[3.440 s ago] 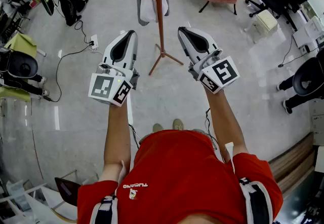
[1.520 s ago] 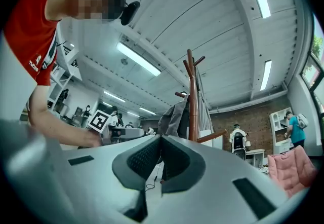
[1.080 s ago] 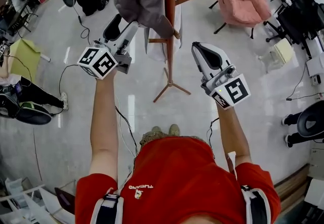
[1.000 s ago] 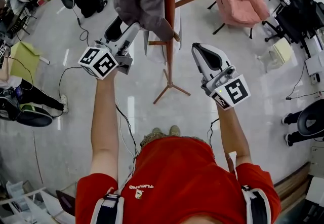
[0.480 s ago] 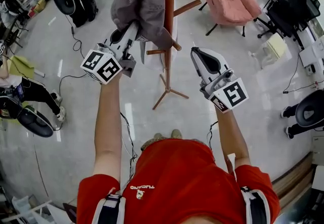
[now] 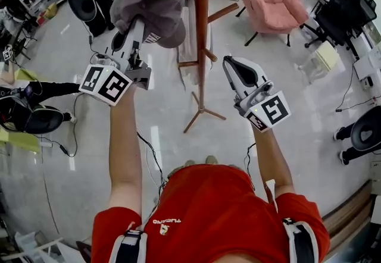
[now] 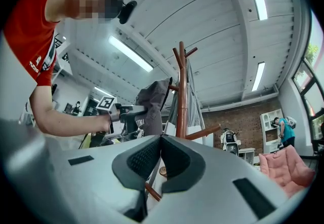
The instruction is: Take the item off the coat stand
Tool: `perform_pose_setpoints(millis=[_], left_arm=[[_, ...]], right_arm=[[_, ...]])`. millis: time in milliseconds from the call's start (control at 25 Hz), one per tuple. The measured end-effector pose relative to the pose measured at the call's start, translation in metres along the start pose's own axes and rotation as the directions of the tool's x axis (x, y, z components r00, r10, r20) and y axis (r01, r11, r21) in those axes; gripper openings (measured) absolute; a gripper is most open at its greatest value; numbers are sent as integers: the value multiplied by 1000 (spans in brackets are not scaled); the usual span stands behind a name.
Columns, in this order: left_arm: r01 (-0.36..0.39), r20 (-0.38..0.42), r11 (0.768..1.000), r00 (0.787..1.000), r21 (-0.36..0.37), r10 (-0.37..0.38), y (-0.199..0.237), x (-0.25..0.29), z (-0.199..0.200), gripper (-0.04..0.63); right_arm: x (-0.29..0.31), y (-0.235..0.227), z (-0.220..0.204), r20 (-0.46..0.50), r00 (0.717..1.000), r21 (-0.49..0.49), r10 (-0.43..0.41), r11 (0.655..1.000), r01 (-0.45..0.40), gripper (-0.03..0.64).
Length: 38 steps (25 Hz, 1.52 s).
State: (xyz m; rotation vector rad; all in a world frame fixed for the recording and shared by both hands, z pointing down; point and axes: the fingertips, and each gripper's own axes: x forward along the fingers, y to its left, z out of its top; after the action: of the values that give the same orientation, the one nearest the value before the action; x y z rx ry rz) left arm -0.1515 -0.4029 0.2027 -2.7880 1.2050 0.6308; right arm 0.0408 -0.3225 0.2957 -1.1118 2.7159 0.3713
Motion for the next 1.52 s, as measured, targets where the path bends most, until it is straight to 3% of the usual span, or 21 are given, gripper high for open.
perform_pose_setpoints(millis=[200, 440, 960, 1520], left_arm=[[-54, 38, 998, 998, 17, 53, -5, -17, 30, 18], [-130, 60, 991, 990, 25, 128, -13, -55, 36, 18], [-146, 13, 986, 989, -78, 148, -49, -114, -25, 19], [-150, -5, 988, 989, -47, 150, -64, -119, -29, 18]], right_arm=[[-1, 8, 8, 18, 1000, -4, 1, 1000, -1, 23], [-7, 16, 20, 40, 999, -14, 4, 1000, -3, 23], [-15, 34, 32, 66, 998, -20, -6, 1000, 8, 23], [-26, 34, 34, 54, 999, -57, 1, 998, 2, 23]])
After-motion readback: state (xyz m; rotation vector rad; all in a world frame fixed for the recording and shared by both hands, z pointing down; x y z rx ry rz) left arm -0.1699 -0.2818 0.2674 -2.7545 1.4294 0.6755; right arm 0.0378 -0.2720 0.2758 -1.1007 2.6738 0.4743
